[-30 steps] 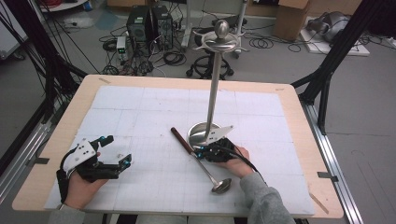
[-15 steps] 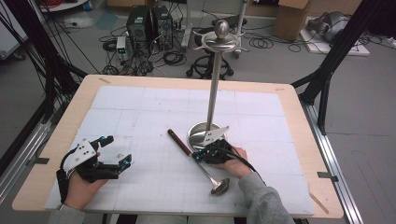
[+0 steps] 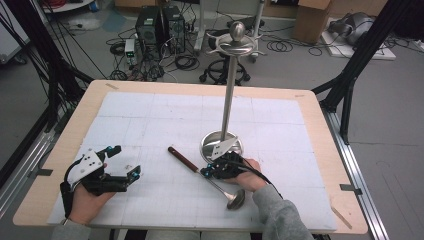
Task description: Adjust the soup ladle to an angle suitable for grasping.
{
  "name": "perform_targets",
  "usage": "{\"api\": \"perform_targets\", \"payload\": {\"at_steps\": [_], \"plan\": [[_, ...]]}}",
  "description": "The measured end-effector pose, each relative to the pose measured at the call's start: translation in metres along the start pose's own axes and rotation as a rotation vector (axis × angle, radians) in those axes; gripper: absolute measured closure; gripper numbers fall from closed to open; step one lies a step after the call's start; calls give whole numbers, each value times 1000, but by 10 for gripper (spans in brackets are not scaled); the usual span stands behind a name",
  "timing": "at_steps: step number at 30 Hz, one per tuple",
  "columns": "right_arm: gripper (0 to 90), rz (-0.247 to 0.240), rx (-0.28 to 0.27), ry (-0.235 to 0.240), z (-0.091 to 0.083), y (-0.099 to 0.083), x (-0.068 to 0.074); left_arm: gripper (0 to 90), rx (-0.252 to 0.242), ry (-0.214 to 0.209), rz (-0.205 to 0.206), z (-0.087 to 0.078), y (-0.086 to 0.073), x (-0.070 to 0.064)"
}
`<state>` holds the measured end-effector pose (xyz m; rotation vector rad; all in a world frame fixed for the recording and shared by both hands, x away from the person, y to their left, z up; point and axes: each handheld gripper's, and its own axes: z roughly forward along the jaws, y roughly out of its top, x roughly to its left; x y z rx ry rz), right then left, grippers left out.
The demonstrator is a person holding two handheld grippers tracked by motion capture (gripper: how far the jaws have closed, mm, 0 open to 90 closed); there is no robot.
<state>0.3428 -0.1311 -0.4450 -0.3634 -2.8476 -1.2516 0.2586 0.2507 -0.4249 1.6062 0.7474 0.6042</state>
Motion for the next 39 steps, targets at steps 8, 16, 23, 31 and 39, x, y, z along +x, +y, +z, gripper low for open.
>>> {"api": "perform_targets", "payload": {"at_steps": [8, 16, 23, 31, 39], "plan": [[900, -1, 13, 8, 3, 4, 1, 23, -2, 4, -4, -1, 0, 0], [900, -7, 42, 29, 8, 12, 5, 23, -4, 14, -7, -5, -1, 1], [900, -10, 53, 38, 13, 17, 6, 23, -5, 21, -6, -9, -2, 1], [900, -13, 68, 67, 17, 22, 10, 23, -6, 29, -8, -13, -2, 1], [900, -61, 92, 112, 22, 27, 17, 23, -3, 32, -4, -14, -2, 2]]}}
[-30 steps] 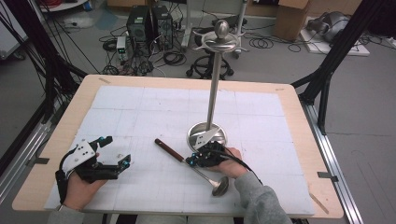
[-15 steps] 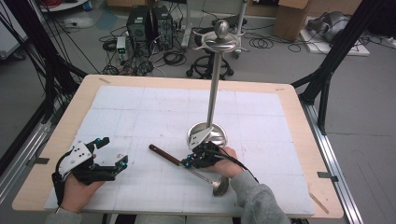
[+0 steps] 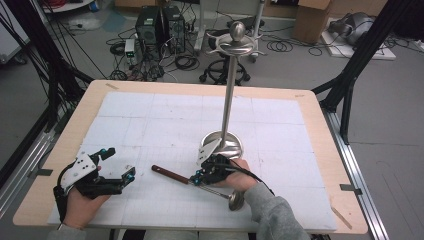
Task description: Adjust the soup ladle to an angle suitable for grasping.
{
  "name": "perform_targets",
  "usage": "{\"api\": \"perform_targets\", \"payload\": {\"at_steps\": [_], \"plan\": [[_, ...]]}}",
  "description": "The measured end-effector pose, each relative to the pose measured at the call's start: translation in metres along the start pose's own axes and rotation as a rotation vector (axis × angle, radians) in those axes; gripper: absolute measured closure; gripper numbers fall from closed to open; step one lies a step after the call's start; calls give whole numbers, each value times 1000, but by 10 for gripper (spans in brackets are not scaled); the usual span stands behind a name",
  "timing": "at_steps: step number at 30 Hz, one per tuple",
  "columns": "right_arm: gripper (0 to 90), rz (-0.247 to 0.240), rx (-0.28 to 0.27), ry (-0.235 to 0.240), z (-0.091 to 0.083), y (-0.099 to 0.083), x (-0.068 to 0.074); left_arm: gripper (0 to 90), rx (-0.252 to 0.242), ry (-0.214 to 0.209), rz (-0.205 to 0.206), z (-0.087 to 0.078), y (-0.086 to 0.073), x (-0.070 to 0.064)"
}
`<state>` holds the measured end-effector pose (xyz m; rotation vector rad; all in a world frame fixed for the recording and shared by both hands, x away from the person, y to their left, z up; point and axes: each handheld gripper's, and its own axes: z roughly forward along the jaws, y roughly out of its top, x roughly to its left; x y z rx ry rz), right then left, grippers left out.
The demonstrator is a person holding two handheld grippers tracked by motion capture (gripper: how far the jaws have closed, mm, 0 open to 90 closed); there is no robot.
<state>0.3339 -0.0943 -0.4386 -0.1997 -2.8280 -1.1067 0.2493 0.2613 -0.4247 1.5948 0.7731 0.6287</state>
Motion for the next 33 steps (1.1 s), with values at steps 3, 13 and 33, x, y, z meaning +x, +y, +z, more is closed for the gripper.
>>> {"api": "perform_targets", "payload": {"at_steps": [3, 13, 33], "plan": [[900, -21, 11, 7, 1, 2, 2, 23, -1, 0, 0, 0, 0, 0], [900, -40, 24, 32, 2, 3, 6, 23, 0, 1, 1, 0, 0, 0], [507, -29, -45, -145, -34, 11, 15, 23, -5, -7, -4, 3, 1, 0]]}}
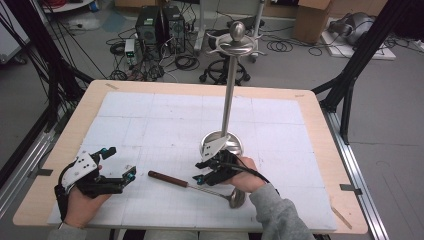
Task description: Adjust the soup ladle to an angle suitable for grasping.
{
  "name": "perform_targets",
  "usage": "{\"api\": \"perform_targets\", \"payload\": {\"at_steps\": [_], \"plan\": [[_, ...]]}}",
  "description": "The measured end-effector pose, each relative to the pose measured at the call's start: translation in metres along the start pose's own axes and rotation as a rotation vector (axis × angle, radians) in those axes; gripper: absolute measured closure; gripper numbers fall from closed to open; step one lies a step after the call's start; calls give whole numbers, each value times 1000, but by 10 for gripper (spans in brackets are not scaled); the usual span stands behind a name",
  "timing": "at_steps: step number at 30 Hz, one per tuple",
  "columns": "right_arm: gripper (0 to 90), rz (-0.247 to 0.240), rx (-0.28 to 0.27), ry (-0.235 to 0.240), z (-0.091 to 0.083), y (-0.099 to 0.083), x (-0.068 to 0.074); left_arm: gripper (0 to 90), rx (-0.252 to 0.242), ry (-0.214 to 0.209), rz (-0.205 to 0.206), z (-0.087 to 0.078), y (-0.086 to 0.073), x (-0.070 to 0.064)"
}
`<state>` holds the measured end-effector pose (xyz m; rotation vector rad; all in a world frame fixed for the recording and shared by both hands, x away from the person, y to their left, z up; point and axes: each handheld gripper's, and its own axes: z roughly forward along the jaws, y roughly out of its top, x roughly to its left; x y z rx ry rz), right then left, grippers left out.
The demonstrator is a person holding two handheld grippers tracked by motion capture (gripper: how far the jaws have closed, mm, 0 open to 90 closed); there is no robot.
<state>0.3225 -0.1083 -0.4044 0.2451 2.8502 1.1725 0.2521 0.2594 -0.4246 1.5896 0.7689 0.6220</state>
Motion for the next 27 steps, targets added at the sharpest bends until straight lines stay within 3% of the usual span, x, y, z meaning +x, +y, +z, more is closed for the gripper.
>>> {"api": "perform_targets", "payload": {"at_steps": [1, 2, 8, 11, 17, 20, 27], "plan": [[401, 8, 12, -17, -3, 0, 0, 23, -1, -2, 0, 0, 0, 0], [401, 8, 12, -17, -3, 0, 0, 23, -2, -2, 0, 1, 0, 0], [204, -11, 30, -51, -12, 2, 6, 23, -4, -7, -4, 2, 0, 0], [143, -2, 64, -32, -13, 2, 8, 23, -2, -8, -4, 2, 0, 1], [111, 32, 149, -13, -8, 4, 15, 23, -4, -8, -7, 3, 0, 1], [111, 19, 178, -19, -4, 6, 17, 23, -2, -10, -4, 3, 0, 1], [111, 38, 178, -16, -3, 8, 17, 23, 2, -9, -6, 2, 0, 1]]}}
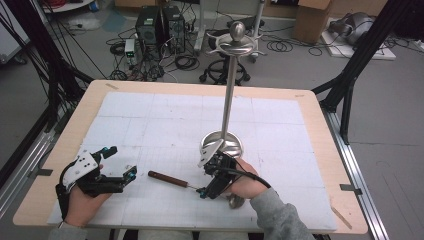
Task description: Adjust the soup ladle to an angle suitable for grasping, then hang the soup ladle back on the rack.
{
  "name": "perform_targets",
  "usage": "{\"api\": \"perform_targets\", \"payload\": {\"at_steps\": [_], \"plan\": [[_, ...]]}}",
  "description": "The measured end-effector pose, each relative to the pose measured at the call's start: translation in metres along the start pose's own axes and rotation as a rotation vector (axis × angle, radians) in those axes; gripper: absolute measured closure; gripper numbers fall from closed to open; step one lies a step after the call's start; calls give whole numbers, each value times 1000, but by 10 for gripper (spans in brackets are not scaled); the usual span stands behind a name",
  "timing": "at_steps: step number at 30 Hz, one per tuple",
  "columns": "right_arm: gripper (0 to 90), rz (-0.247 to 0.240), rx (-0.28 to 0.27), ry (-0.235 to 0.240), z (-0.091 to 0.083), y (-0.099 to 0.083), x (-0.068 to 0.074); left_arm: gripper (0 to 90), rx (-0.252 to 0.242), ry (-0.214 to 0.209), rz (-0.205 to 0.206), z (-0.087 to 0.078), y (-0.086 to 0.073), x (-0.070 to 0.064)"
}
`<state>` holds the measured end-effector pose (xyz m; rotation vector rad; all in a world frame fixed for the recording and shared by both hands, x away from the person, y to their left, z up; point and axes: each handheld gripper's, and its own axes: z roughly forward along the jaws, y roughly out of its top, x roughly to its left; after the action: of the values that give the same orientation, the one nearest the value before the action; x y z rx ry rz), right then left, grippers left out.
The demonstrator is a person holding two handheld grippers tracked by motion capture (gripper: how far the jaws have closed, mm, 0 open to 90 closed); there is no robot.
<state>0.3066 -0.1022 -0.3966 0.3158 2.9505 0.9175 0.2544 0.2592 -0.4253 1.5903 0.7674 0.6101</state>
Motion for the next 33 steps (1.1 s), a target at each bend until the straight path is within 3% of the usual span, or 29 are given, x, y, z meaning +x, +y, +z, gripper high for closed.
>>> {"api": "perform_targets", "payload": {"at_steps": [5, 8, 19, 20, 28, 31, 32, 33], "plan": [[111, 25, -11, 6, 2, 0, -3, 23, 2, 8, 1, -3, 0, 0], [111, 30, 36, 25, 6, 2, -3, 23, 0, 14, 2, -7, -1, -1], [115, 4, 105, 14, 15, 3, -2, 23, 4, 18, -1, -8, -1, 0], [148, 3, 114, 21, 16, 3, -1, 23, 2, 20, 0, -9, -1, 0], [154, -21, 145, 23, 22, 2, 2, 23, 7, 18, 1, -7, -2, 0], [205, -28, 163, 24, 23, 2, 4, 23, 6, 17, -1, -8, -1, 0], [230, -8, 183, 21, 23, 3, 6, 23, 2, 19, -2, -7, -2, 0], [247, -26, 179, 24, 24, 3, 5, 23, 3, 18, -2, -8, -1, 0]]}}
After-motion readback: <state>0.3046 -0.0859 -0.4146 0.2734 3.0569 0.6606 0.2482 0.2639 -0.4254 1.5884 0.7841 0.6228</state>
